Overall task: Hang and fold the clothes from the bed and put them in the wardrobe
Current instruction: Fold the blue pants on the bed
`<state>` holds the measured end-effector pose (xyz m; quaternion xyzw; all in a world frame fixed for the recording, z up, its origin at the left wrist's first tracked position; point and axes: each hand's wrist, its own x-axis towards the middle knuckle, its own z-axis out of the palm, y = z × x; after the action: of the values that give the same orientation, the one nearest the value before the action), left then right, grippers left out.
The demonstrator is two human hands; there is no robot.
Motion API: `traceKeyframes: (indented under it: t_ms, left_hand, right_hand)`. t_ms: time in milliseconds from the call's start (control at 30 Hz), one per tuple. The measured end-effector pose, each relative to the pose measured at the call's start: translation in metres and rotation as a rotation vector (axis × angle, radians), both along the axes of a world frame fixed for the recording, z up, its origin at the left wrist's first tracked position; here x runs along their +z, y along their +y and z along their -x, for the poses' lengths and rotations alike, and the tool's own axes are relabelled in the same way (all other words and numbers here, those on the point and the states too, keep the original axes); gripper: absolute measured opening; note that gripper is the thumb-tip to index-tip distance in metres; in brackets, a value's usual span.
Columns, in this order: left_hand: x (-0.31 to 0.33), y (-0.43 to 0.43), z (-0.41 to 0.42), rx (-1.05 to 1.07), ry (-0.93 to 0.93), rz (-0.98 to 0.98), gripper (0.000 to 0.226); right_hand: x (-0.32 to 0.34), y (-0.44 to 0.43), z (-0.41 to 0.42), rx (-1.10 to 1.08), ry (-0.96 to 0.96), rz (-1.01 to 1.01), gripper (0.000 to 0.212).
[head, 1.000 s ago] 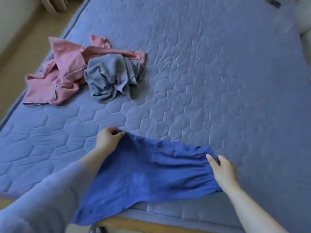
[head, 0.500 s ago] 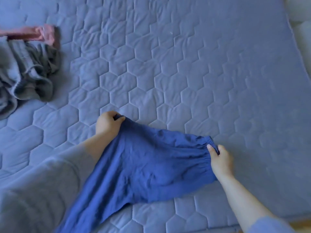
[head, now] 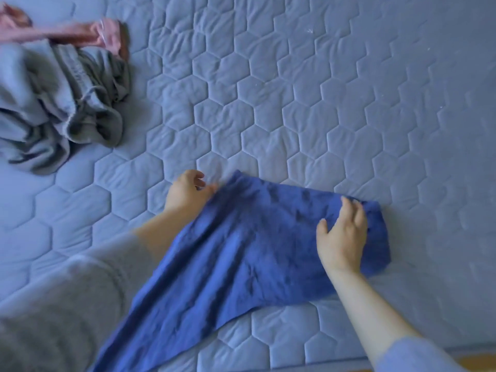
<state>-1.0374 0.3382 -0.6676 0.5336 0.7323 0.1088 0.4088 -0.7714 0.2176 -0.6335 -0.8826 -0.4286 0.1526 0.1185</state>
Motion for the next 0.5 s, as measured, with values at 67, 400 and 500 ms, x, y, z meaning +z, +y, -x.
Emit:
traceKeyframes:
  t_ms: [67, 400, 500]
  left_hand:
    - [0.009, -0.016, 0.041, -0.013, 0.027, 0.019, 0.032]
    - [0.02, -0.124, 0.22, 0.082, 0.124, 0.201, 0.021]
    - [0.015, -0.156, 0.254, 0.098, 0.117, 0.252, 0.022]
  right_hand:
    - [0.008, 0.0, 0.047, 0.069, 0.12, -0.025, 0.053]
    - [0.017, -0.026, 0.239, 0.357, 0.409, 0.166, 0.035]
    - [0.013, -0.039, 0.273, 0.455, 0.397, 0.221, 0.031]
